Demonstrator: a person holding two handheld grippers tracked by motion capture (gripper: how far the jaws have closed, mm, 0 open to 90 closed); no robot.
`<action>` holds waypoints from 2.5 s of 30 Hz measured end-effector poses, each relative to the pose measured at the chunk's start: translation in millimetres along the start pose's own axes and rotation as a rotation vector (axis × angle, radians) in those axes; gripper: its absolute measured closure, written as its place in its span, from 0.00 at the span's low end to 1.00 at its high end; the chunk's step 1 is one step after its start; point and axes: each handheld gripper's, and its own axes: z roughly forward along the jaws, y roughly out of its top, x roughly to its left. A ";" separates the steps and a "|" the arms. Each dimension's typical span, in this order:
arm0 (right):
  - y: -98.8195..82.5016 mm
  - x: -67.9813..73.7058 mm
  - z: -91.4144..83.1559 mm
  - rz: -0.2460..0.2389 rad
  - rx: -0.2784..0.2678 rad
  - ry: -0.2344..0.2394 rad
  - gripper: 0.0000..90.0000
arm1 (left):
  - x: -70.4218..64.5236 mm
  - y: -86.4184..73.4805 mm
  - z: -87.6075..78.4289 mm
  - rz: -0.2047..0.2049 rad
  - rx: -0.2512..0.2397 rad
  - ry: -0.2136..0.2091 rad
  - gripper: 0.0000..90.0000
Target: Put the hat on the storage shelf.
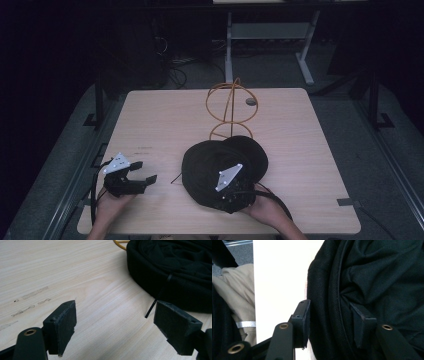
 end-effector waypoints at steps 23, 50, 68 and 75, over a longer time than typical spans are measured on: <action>13.7 4.0 -22.8 -0.013 -0.084 -0.036 0.84 | -3.9 3.1 1.0 -0.009 -0.011 -0.027 0.20; 56.3 -5.3 -94.5 0.010 -0.325 0.023 0.84 | -40.6 35.0 7.7 0.082 -0.068 -0.141 0.20; 68.0 -16.8 -104.9 0.021 -0.383 0.043 0.84 | -63.0 80.7 1.5 0.150 -0.164 -0.207 0.19; 67.5 -16.1 -113.0 0.017 -0.418 0.077 0.84 | -58.7 87.5 16.2 0.113 -0.163 -0.184 0.20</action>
